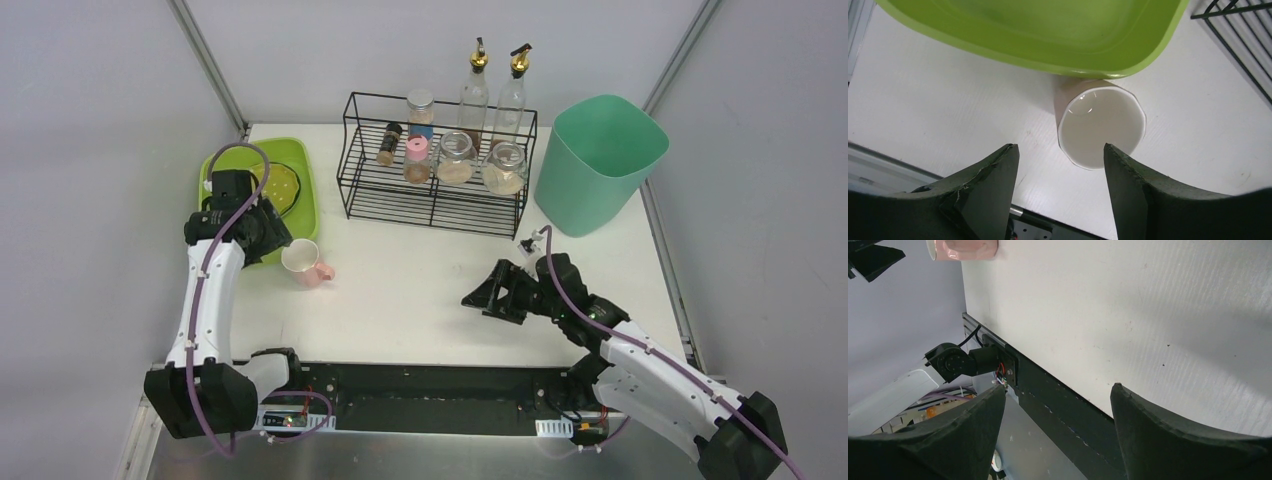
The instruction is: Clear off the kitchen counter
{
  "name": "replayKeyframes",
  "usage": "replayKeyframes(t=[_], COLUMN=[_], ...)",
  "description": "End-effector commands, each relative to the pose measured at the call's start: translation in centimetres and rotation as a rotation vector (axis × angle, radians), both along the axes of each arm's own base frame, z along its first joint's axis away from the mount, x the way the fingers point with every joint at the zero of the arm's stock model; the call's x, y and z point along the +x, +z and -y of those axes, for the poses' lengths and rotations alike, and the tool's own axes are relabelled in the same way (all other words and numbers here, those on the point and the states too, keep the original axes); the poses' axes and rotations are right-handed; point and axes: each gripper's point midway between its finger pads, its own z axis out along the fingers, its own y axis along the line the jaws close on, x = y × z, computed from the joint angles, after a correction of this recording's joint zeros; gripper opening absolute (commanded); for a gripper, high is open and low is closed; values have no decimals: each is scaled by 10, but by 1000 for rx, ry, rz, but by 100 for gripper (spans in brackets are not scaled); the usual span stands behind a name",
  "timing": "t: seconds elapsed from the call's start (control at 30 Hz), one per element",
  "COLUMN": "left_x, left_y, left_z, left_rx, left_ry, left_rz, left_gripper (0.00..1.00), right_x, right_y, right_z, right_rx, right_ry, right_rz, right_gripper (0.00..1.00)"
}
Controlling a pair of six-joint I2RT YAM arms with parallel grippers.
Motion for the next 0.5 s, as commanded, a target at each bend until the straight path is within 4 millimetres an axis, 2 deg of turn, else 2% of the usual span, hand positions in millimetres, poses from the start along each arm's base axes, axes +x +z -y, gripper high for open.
replayKeyframes(t=[0.0, 0.1, 0.47], left_x=[-17, -17, -23], left_y=[-13, -20, -50], left_z=[3, 11, 19], left_rx=[13, -37, -67], left_ry=[-41, -47, -71], left_rz=[-76, -88, -163], left_gripper=[64, 61, 58], right_x=[1, 2, 2], right_y=[10, 12, 7], right_z=[-7, -8, -8], right_rx=[46, 49, 44], right_ry=[16, 17, 16], right_rz=[33, 35, 31], right_gripper=[81, 80, 81])
